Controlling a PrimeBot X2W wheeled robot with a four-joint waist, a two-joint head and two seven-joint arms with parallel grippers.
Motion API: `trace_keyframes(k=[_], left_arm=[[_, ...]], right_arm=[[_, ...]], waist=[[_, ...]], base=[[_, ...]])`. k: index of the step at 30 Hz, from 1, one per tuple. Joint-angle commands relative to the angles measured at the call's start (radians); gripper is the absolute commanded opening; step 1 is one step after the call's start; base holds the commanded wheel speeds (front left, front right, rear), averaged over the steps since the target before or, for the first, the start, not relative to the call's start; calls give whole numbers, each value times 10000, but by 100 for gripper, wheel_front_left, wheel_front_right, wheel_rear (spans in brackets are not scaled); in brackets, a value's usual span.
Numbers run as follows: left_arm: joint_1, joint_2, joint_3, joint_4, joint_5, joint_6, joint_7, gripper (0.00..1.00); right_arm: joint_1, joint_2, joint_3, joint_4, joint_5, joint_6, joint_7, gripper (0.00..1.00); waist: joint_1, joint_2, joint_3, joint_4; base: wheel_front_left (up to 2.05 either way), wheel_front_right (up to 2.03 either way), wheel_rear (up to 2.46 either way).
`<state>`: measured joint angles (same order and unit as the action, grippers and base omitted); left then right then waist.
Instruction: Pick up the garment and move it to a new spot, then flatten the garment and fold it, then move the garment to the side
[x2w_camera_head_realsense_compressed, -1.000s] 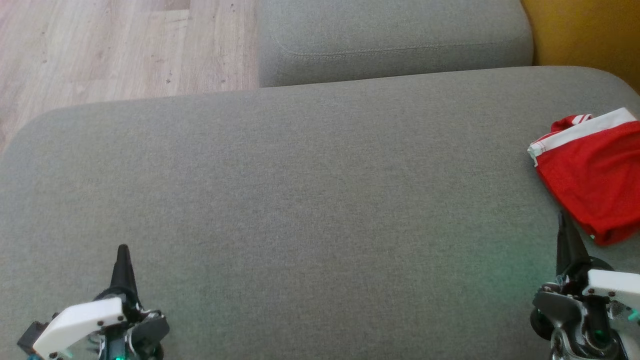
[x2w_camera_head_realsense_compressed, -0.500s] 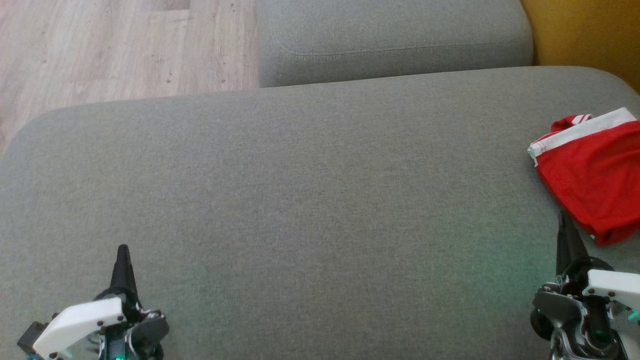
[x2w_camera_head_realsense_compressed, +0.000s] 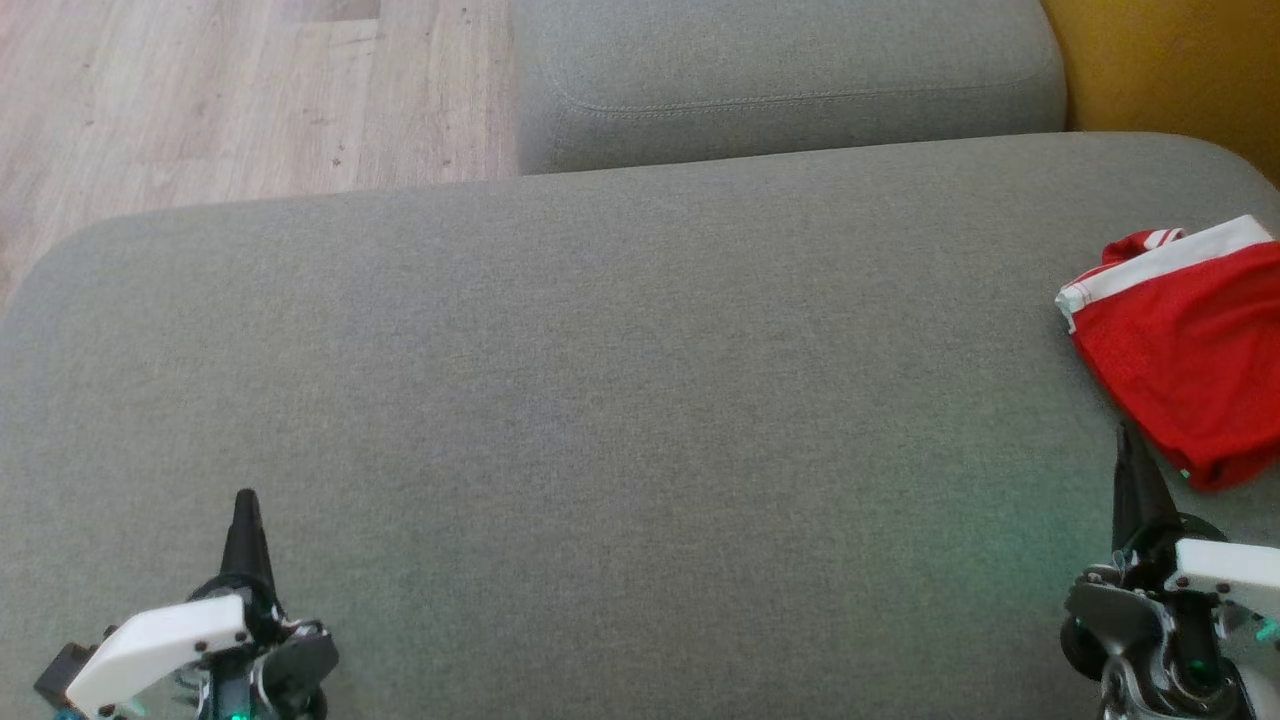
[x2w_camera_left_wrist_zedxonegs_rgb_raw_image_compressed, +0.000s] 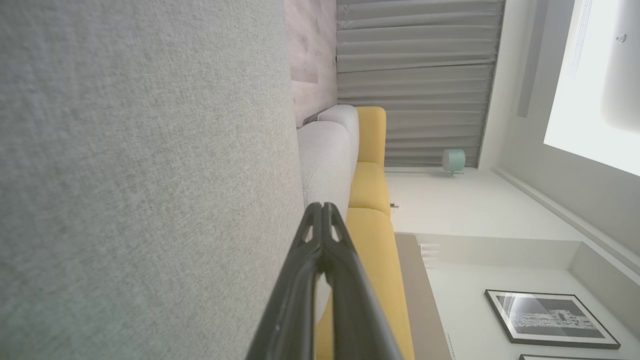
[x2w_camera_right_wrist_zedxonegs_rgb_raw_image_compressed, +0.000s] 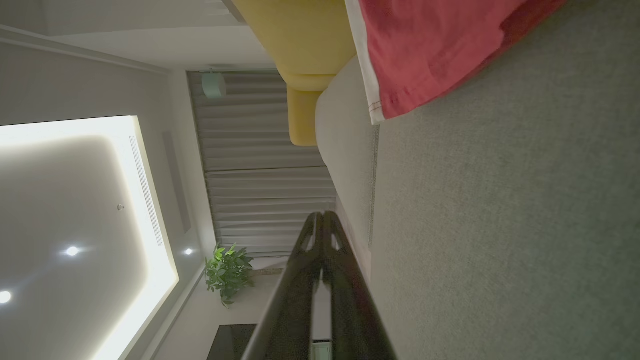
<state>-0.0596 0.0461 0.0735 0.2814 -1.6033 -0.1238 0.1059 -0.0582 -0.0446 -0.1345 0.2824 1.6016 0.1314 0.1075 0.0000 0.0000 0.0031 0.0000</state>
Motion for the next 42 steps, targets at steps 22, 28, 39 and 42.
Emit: trace_keyframes(k=[22, 28, 39, 42], left_arm=[[-485, 46, 408, -361, -48, -69, 77, 0], [-485, 45, 408, -361, -48, -69, 77, 0], [-485, 45, 409, -361, -47, -69, 78, 0], [-485, 44, 410, -361, -47, -69, 78, 0]], right_arm=[[-497, -56, 207, -376, 70, -7, 58, 0], [-497, -56, 207, -376, 70, -7, 58, 0], [-497, -56, 207, -376, 70, -7, 57, 0], [-497, -56, 207, -376, 71, -7, 57, 0]], waist=[[0, 0, 0, 0], [0, 0, 0, 0], [0, 0, 0, 0], [0, 0, 0, 0]], base=[[0, 0, 0], [0, 0, 0], [0, 0, 0], [0, 0, 0]])
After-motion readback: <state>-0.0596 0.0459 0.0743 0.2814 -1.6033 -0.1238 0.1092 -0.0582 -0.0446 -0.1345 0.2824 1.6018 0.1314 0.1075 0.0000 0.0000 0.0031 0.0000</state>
